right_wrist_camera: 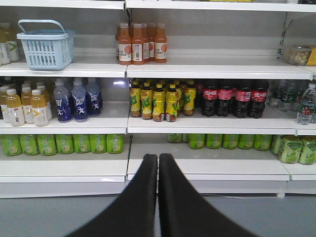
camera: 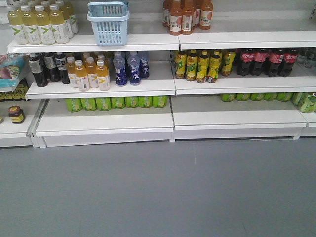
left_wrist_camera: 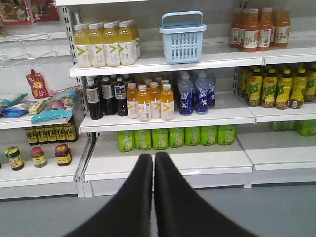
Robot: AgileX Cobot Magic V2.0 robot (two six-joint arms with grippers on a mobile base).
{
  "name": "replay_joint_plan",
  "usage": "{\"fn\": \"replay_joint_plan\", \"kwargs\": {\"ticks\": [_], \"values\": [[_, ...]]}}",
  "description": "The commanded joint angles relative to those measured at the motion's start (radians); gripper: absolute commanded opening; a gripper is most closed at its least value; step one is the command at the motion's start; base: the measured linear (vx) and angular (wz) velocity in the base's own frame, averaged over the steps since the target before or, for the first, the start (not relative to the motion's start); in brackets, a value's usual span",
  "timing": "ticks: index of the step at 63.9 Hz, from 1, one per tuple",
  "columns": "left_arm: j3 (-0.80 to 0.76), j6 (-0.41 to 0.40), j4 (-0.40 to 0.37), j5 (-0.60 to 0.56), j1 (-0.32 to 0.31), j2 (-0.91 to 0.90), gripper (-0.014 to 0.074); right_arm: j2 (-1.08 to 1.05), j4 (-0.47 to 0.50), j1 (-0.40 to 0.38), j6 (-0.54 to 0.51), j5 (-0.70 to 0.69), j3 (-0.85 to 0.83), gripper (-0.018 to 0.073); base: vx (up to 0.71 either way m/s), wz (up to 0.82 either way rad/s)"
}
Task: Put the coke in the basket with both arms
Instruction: 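Drive the base toward the shelf holding the light-blue basket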
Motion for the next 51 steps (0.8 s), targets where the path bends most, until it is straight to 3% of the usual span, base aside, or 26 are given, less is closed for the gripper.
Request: {"fn": "replay_joint_plan", "kwargs": {"ticks": [1,51], "values": [[-0.033,-0.002,-0.002,-0.072,-0.007,-0.018,-0.0006,-0.013,0.0,-0.002,-0.009,-0.075,0.006,-0.0002,0.0,0.0],[-0.033,-0.002,-0.002,-0.072,-0.007,-0.018,-0.0006,-0.013,0.0,-0.002,-0.009,-0.075,0.006,-0.0002,0.0,0.0]]}}
